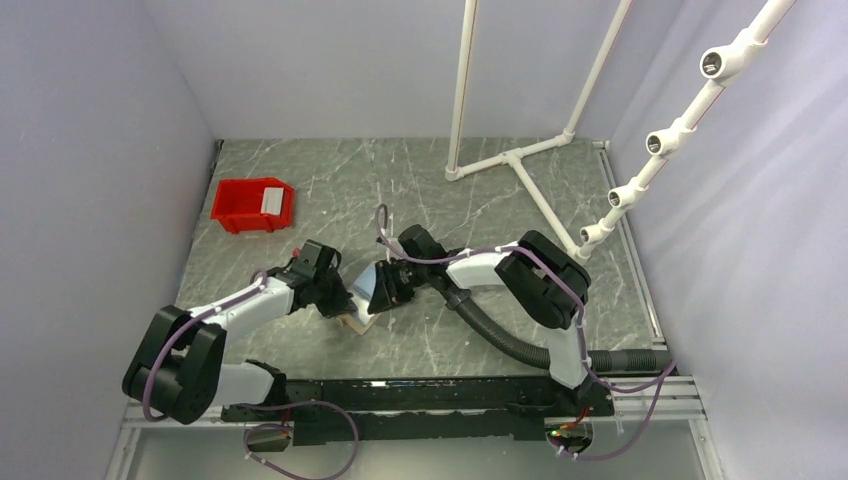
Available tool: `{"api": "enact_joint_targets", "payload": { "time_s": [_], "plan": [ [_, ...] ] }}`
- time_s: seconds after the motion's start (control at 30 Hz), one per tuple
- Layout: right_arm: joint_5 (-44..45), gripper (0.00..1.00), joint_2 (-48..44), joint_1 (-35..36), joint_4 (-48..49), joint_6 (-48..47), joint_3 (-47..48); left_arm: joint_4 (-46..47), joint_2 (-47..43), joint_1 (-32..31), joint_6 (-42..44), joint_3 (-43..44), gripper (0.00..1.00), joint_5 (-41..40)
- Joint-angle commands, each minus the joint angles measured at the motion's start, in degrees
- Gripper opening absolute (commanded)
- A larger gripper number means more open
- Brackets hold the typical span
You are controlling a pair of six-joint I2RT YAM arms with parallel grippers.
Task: Put the credit cards into the card holder
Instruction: Open the card holder at the center of the board.
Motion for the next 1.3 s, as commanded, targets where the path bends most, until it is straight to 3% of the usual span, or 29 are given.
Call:
{"api": "enact_joint_targets", "payload": {
  "time_s": [0.0,0.07,0.2,0.3,0.43,0.57,0.73,0.83,1.03,1.27],
  "plan": [
    [0.83,0.28,0.49,1.13,0.25,0.17,3.11,-1.84,1.08,-0.07,-0.86,-5.49,0.00,-2.36],
    [0.29,0.24,2.69,1.86,3.45,2.57,2.42,-1.53,0.12,-0.05,-0.75,-6.25,0.00,-2.53],
    [-1.32,0.05,5.87,4.22,12.75,8.30,-2.48,-1.73,-1.69,-0.07,-1.40,-7.35,0.00,-2.89],
    [-1.67,0.00,7.64,5.49,14.59,8.93,-5.24,-4.42,-2.97,-0.07,-1.73,-7.40,0.00,-4.08],
    [-0.70,0.00,3.75,2.63,14.41,8.51,-7.98,-5.65,-6.61,-0.07,-0.22,-7.17,0.00,-1.79],
    [-0.75,0.00,-2.13,-0.41,3.99,2.68,-4.73,-8.31,-10.39,-0.07,1.27,-6.36,0.00,-0.57],
    [-1.64,0.15,-3.72,-2.39,-3.31,-0.96,2.20,-7.19,-10.84,-0.07,1.21,-8.79,0.00,-0.58],
    [-2.56,0.18,-0.94,-2.47,-5.77,-1.42,7.08,-5.33,-10.00,-0.07,0.99,-10.12,0.00,-0.36],
    [-5.14,0.21,3.08,0.29,1.01,3.70,8.87,-3.47,-7.23,-0.07,1.97,-10.78,0.00,-2.41],
    [-2.09,0.08,6.30,3.82,14.46,10.98,-2.41,-9.64,-8.67,0.20,2.33,-3.24,0.02,-2.26]
  ]
}}
